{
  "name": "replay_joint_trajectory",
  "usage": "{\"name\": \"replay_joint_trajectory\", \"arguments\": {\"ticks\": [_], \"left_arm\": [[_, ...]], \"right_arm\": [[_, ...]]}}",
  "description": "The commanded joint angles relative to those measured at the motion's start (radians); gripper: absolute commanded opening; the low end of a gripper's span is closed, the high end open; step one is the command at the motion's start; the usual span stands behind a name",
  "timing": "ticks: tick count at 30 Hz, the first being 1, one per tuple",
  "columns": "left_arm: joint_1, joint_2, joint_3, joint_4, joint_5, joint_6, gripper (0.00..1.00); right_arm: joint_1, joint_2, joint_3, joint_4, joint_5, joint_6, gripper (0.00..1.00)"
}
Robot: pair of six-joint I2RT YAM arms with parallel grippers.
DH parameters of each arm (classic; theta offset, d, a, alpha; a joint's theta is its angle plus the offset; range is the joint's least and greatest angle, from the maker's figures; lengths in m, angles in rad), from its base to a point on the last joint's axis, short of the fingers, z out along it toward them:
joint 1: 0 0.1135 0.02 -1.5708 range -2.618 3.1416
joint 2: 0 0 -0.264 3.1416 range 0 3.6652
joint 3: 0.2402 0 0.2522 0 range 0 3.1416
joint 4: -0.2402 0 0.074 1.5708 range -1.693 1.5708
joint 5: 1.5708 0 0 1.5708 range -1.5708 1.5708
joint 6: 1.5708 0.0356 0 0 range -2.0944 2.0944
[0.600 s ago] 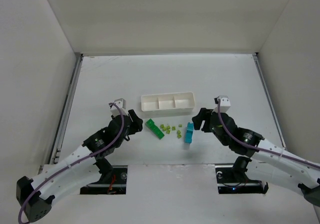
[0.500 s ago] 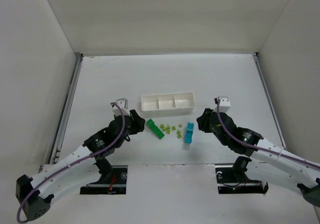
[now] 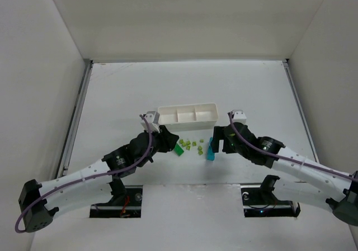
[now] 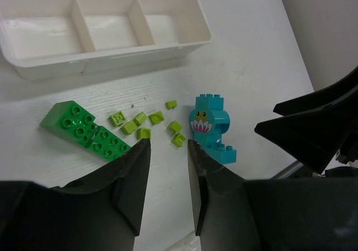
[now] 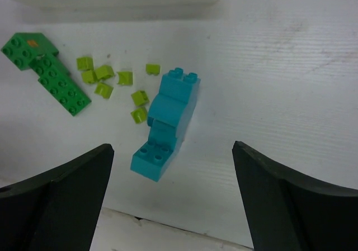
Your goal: Sort the legos into containers by color
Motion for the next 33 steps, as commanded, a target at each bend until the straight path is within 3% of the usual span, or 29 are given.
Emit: {"name": "replay_joint_trajectory", "arguments": {"ticks": [1, 16, 22, 25, 30, 33], "left_arm": [[-0.02, 0.021, -0.018, 0.099, 0.003, 0.0, 0.32], [-0.03, -0.051, -0.091, 0.099, -0.007, -0.025, 0.37], [-0.031, -0.065, -0.105, 0.101, -0.009, -0.033, 0.38], [-0.025, -0.073, -0.107, 0.098, -0.009, -0.03, 0.38], [-0.022, -0.066, -0.102, 0.096, -0.009, -0.026, 0.38], [-0.021, -0.066, -0.104, 0.096, -0.009, -0.026, 0.39]], "right_arm": [[-0.029, 0.048, 0.044, 0.016, -0.086, -0.021, 0.95], [-0.098, 0.389, 0.064, 0.234, -0.221, -0.053, 0.96], [-0.11, 0.45, 0.049, 0.249, -0.189, -0.053, 0.85], [-0.121, 0.456, 0.033, 0.27, -0.189, -0.049, 0.76], [-0.132, 0.46, 0.016, 0.297, -0.199, -0.029, 0.5], [-0.139, 0.456, 0.01, 0.289, -0.209, -0.033, 0.48]]}}
